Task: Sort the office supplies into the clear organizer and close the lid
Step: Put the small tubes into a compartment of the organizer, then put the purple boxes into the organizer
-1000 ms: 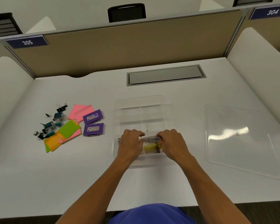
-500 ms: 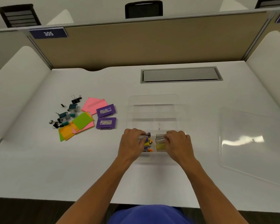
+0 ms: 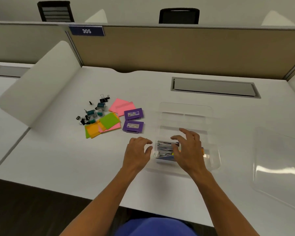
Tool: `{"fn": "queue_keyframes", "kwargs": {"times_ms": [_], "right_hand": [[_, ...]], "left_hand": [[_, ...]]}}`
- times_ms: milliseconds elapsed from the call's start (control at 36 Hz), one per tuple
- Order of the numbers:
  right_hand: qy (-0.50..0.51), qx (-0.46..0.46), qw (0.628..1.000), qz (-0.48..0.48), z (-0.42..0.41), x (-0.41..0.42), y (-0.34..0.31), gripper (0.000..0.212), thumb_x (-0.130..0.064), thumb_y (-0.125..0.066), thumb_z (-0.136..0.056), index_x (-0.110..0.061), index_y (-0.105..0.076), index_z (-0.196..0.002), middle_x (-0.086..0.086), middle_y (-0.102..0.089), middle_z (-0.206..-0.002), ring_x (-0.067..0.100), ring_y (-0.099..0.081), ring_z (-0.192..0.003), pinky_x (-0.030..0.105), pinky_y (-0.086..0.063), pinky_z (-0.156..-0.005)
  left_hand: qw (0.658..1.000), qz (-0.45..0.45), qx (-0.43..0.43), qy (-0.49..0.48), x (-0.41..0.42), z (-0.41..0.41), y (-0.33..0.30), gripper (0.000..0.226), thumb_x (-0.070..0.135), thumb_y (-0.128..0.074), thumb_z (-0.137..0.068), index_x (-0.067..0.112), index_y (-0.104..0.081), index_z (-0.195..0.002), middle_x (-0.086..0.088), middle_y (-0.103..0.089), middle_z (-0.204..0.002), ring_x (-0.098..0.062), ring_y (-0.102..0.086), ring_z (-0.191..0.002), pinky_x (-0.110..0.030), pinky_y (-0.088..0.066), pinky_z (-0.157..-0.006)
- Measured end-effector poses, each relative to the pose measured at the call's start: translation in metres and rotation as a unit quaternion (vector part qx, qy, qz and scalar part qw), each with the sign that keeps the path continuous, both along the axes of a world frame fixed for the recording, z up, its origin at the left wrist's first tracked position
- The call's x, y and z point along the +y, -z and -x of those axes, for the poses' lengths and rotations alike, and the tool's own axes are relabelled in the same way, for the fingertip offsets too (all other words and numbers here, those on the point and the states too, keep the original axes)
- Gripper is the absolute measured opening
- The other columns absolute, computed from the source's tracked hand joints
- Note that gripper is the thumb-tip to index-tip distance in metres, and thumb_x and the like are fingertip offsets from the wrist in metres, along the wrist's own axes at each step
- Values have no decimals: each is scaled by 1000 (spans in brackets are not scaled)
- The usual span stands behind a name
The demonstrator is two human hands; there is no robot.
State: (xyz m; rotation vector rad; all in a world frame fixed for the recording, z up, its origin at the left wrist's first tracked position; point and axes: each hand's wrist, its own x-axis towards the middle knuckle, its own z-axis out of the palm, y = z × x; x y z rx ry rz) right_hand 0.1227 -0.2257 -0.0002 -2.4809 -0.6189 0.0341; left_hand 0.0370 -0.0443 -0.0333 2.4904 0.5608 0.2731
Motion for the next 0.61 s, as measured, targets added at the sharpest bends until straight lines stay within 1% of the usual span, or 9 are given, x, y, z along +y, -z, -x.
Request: {"fn": "queue_keyframes", "kwargs": {"times_ms": [111, 194, 250, 361, 472, 611], "right_hand": [[-24, 22, 999, 15, 6, 20, -6, 30, -31, -67, -91, -24, -68, -120, 2, -45, -149, 25, -32, -140, 45, -32, -115], [-47, 20, 999, 19, 11, 32, -9, 30, -33, -63, -93, -26, -66, -122, 0, -43, -151, 22, -30, -141, 41, -28, -116], [-62, 29, 998, 16, 14, 40, -10, 29, -32, -62, -94, -27, -65, -123, -2, -42, -151, 21, -30, -141, 41, -28, -116], [-94, 55, 994, 18, 16, 61, -12, 30, -31, -61, -95, -28, -62, -125, -3, -39, -153, 19, -35, -139, 41, -34, -114], [-126, 51, 990, 37, 17, 81, -10, 37, -35, -60, -95, -28, -56, -131, -4, -39, -153, 18, -37, -139, 36, -34, -112], [-153, 65, 984, 56, 19, 104, -2, 48, -38, -60, -95, -27, -48, -140, -3, -37, -154, 18, -36, -140, 36, -37, -110]], "left_hand": [[1000, -6, -5, -15, 17, 10, 0, 27, 34, -63, -91, 24, -66, -116, 4, -65, -122, -14, -52, -116, -28, -42, -99], [1000, -6, -3, -30, 31, 16, 0, 27, 33, -63, -91, 24, -66, -116, 5, -65, -122, -14, -53, -116, -28, -43, -98], [999, -5, 1, -36, 40, 19, 0, 27, 33, -63, -91, 25, -66, -117, 6, -65, -123, -13, -52, -116, -26, -43, -97], [999, 2, 1, -47, 57, 24, -1, 27, 32, -64, -91, 25, -65, -117, 5, -64, -124, -12, -52, -117, -27, -43, -98], [998, 5, -5, -55, 74, 26, -1, 28, 32, -63, -92, 25, -65, -119, 4, -63, -126, -13, -52, -119, -28, -42, -100], [998, 21, -9, -62, 89, 27, 3, 29, 31, -63, -92, 24, -64, -120, 2, -61, -129, -15, -51, -121, -28, -41, -101]]}}
